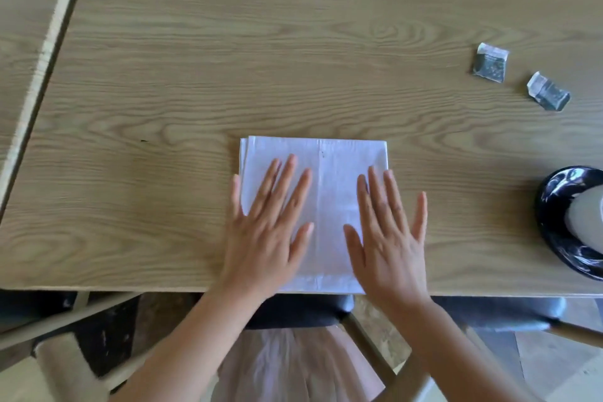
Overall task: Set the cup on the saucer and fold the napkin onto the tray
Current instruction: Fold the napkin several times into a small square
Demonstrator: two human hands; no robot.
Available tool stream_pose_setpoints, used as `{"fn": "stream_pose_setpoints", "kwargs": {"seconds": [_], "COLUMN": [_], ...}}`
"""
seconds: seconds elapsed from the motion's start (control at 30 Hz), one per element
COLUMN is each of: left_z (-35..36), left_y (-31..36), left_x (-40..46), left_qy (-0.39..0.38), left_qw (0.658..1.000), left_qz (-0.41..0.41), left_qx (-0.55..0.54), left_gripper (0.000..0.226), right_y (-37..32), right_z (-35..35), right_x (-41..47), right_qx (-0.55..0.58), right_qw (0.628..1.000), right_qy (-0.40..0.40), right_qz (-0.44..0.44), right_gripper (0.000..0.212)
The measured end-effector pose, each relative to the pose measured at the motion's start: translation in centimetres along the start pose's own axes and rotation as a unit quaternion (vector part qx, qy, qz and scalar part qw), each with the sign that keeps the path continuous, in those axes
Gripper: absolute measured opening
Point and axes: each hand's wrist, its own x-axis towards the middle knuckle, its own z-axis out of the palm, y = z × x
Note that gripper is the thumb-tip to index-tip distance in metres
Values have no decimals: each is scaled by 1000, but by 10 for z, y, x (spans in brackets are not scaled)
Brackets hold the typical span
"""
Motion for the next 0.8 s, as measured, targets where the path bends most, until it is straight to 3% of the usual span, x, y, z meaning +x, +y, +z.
{"fn": "stream_pose_setpoints", "kwargs": {"seconds": [0.1, 0.23, 0.43, 0.8], "left_z": [10, 19, 10, -5], "left_y": [29, 26, -3, -36], "left_x": [-20, -31, -44, -60], "left_qy": [-47, -110, -129, -155], "left_qw": [998, 994, 990, 985], "left_qz": [24, -10, 4, 9], "left_qx": [-14, 29, 58, 73], "left_gripper": [52, 53, 59, 69], "right_y": [-21, -17, 27, 39], "right_z": [9, 15, 11, 7], "right_x": [-24, -27, -34, -39], "right_qx": [7, 11, -38, -51], "right_qw": [998, 994, 990, 989], "right_qy": [-37, -83, -104, -117], "right_qz": [-42, -67, -90, -79], "right_gripper": [56, 52, 66, 67]}}
